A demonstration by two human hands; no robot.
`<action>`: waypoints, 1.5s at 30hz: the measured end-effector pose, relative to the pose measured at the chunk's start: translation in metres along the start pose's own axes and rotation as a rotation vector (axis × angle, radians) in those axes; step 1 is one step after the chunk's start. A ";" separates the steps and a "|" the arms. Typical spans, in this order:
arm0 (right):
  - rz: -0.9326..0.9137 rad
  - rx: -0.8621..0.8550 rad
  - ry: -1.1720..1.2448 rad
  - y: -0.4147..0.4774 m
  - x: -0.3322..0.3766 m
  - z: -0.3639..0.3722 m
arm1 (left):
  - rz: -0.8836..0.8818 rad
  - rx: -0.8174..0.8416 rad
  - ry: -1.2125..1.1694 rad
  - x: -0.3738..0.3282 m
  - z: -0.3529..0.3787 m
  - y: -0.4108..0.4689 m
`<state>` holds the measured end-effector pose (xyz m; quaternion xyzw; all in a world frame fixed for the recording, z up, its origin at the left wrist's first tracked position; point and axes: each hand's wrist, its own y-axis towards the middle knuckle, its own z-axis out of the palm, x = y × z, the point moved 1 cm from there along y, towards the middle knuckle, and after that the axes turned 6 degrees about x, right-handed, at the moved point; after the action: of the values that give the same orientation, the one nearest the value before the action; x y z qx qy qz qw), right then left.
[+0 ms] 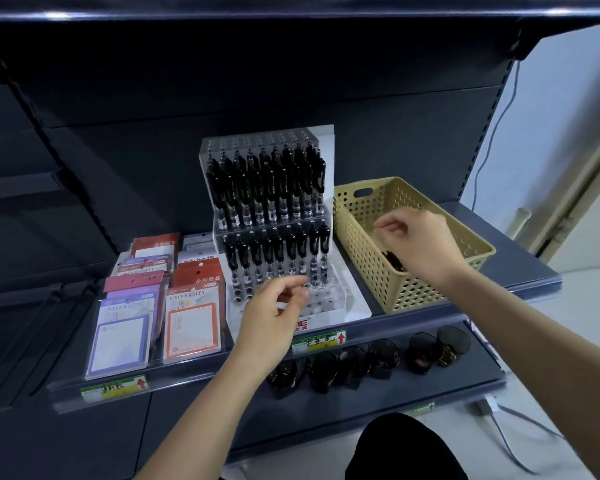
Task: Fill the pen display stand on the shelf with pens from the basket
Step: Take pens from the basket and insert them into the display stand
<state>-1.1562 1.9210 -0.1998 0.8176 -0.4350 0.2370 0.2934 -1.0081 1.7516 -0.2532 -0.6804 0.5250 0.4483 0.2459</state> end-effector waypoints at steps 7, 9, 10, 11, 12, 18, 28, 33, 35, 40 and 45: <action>0.139 0.097 -0.238 -0.014 -0.065 -0.049 | -0.002 0.124 0.017 -0.038 0.050 0.025; 0.154 0.222 -0.295 -0.018 -0.077 -0.049 | -0.042 0.171 -0.007 -0.047 0.067 0.035; 0.152 0.284 -0.316 -0.021 -0.080 -0.048 | -0.075 0.190 -0.027 -0.051 0.074 0.041; 0.141 0.329 -0.328 -0.023 -0.082 -0.047 | -0.114 0.203 -0.043 -0.054 0.080 0.046; 0.125 0.341 -0.327 -0.025 -0.083 -0.046 | -0.156 0.215 -0.051 -0.057 0.086 0.052; 0.094 0.270 -0.161 -0.032 -0.091 -0.044 | -0.322 0.200 -0.037 -0.078 0.109 0.083; 0.121 0.343 0.022 -0.050 -0.108 -0.045 | -0.288 -0.010 0.166 -0.072 0.136 0.094; 0.188 0.484 0.110 -0.050 -0.112 -0.048 | -0.190 -0.093 0.204 -0.066 0.144 0.071; 0.251 0.454 0.185 -0.043 -0.113 -0.045 | -0.176 -0.112 0.226 -0.066 0.145 0.064; 0.308 0.380 0.229 -0.016 -0.103 -0.022 | -0.112 -0.126 0.241 -0.068 0.148 0.052; 0.373 0.361 0.333 0.009 -0.087 0.008 | -0.057 -0.128 0.154 -0.059 0.152 0.054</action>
<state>-1.2069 1.9612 -0.2588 0.7124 -0.4744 0.4911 0.1619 -1.1145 1.8850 -0.2673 -0.7418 0.4930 0.4201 0.1737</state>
